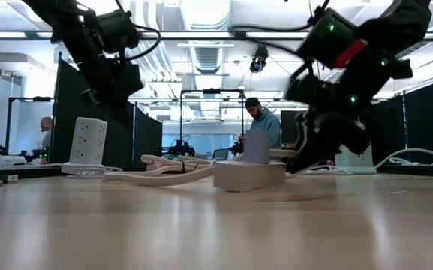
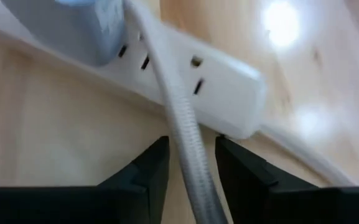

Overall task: Insert USB
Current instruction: Insert the purple charger cable into the white outlet extension

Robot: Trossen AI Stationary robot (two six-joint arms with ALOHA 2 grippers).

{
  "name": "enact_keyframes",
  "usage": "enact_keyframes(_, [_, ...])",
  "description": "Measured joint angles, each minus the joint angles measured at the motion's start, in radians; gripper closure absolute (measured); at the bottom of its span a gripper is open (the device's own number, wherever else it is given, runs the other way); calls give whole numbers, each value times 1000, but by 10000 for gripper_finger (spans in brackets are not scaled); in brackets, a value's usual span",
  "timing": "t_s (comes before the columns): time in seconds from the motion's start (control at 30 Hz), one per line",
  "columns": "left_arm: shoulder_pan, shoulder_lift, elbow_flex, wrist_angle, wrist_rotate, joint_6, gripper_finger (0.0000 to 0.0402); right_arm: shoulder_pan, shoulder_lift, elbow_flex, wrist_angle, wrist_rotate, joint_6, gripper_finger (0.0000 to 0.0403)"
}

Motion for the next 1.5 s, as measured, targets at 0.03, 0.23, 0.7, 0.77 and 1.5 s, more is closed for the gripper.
enact_keyframes(0.03, [1,8,0,2,-2,9,402,0,-12,0,0,0,2,294])
enact_keyframes(0.23, [0,41,0,-13,-2,11,402,11,-87,0,-97,0,27,308])
enact_keyframes(0.7, [98,232,78,-171,133,4,354,14,-264,-1,-342,0,-50,324])
enact_keyframes(0.77, [112,276,103,-189,100,26,332,14,-303,-1,-336,0,-53,317])
enact_keyframes(1.5, [127,487,124,-197,11,63,344,14,-391,-1,-335,-23,29,233])
